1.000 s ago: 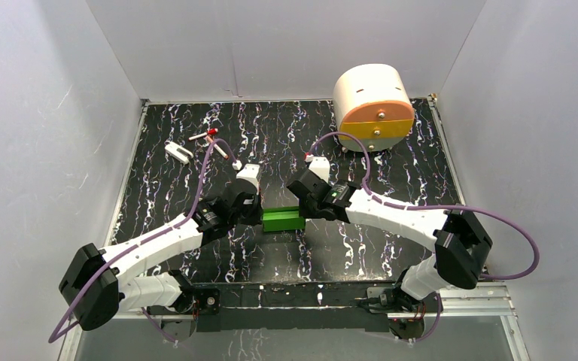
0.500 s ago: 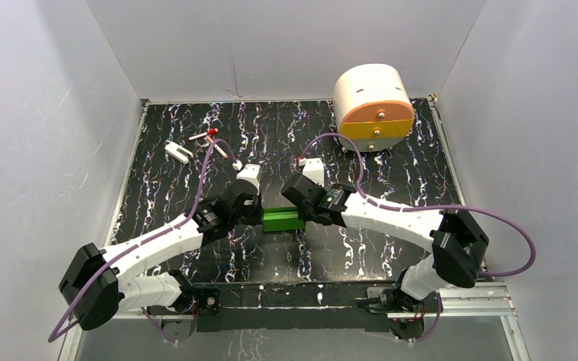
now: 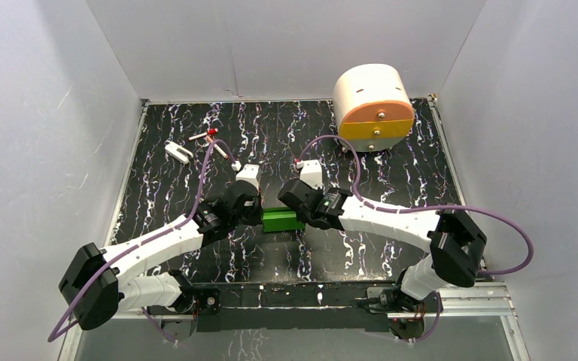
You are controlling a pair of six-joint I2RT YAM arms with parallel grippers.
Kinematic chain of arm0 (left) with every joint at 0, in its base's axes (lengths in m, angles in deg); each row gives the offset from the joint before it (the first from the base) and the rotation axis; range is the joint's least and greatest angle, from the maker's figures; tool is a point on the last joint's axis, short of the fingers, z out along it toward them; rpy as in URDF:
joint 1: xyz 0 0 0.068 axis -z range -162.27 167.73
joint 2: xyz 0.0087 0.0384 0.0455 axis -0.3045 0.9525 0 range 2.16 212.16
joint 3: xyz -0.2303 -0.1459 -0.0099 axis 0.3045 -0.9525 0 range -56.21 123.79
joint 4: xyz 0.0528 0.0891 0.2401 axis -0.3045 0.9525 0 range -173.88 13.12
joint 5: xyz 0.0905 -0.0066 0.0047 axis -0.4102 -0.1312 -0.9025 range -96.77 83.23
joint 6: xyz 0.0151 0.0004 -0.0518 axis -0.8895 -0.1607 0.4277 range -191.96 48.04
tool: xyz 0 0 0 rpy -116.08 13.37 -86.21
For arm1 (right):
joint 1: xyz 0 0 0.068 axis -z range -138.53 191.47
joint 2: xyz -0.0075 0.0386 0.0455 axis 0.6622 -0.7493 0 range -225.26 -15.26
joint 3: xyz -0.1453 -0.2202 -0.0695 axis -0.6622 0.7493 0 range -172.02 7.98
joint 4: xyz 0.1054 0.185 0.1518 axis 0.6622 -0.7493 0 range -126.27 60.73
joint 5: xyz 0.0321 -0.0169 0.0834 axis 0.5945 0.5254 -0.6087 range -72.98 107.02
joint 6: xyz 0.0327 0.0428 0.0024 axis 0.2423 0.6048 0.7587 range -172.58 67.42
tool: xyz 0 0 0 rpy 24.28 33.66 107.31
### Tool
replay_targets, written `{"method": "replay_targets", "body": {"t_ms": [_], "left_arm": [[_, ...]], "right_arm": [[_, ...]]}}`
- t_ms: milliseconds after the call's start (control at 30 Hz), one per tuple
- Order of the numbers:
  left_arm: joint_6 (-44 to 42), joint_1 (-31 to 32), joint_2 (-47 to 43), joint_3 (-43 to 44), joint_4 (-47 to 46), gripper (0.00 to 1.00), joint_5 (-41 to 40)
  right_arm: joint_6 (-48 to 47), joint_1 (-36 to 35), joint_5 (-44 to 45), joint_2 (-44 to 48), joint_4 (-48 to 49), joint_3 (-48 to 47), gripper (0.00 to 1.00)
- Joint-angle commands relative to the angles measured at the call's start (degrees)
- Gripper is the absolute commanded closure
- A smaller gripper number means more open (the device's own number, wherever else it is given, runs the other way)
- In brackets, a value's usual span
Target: Fold the paper box
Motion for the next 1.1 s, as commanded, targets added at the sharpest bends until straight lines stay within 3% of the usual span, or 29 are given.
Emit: {"method": "replay_targets", "body": {"t_ms": [0,1067], "left_arm": [[1.8,0.8,-2.1,-0.8,-2.0,1.00,-0.8],[20.6,0.8,3.1,6.8,2.6,1.00,-3.0]], "right_arm": [[2.0,-1.7,0.1,-0.8,2.5,1.4,1.00],[5.5,-6.8,6.9,-4.8,-0.6,-0.4,1.00]]}}
